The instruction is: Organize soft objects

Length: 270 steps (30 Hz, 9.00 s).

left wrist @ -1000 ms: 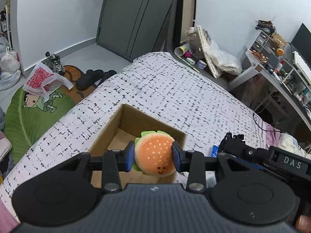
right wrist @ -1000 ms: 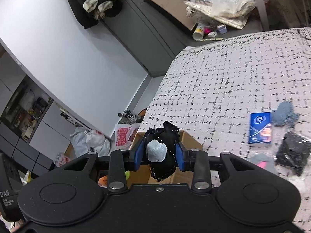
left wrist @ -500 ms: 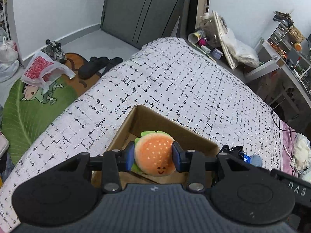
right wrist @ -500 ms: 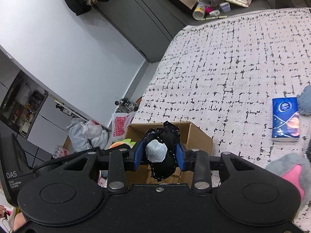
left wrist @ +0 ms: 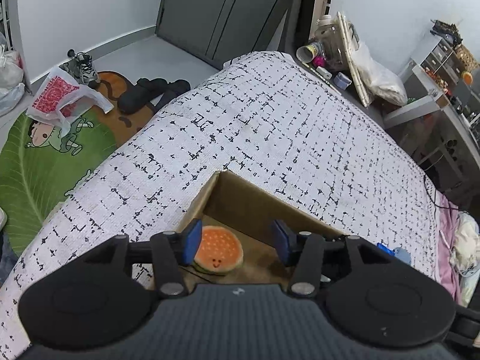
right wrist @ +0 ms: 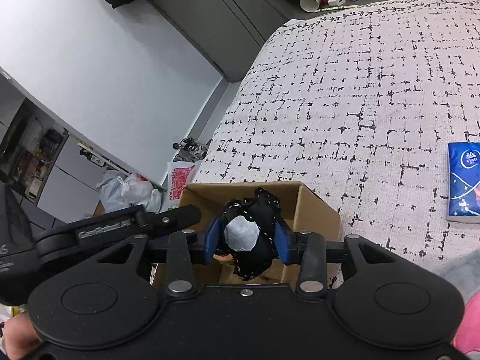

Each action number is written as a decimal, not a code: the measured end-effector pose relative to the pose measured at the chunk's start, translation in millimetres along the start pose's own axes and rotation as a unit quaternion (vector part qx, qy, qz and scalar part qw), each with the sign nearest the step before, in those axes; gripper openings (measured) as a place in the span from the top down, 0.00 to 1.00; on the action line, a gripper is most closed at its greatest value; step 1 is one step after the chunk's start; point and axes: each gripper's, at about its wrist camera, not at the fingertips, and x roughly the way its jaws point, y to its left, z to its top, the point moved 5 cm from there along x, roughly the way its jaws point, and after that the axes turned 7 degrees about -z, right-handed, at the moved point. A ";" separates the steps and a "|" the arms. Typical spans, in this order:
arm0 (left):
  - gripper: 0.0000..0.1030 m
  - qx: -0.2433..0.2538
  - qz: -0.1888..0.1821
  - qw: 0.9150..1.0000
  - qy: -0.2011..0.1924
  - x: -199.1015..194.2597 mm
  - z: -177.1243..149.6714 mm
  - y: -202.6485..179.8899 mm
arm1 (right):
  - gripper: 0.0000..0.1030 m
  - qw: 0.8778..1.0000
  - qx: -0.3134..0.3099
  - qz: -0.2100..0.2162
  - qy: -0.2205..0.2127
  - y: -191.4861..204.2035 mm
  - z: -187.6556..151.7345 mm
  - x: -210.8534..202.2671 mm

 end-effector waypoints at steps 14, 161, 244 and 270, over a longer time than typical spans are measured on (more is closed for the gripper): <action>0.22 0.013 0.026 0.999 -0.014 -43.4 -11.2 -9.0 | 0.18 0.999 -0.005 -0.018 -0.044 7.1 1.1 -41.9; 0.54 0.092 0.012 0.994 0.060 39.5 -138.2 -142.4 | 0.60 0.979 0.178 -0.086 0.047 -167.2 -36.3 -104.9; 0.90 0.015 -0.047 0.997 -0.054 -90.3 -96.3 -117.1 | 0.85 0.992 0.105 0.072 -0.025 -58.0 -44.5 -123.8; 0.91 -0.016 -0.045 0.997 -0.066 -102.7 -84.5 -46.8 | 0.85 0.992 0.048 0.107 -0.036 -5.0 -66.1 -94.1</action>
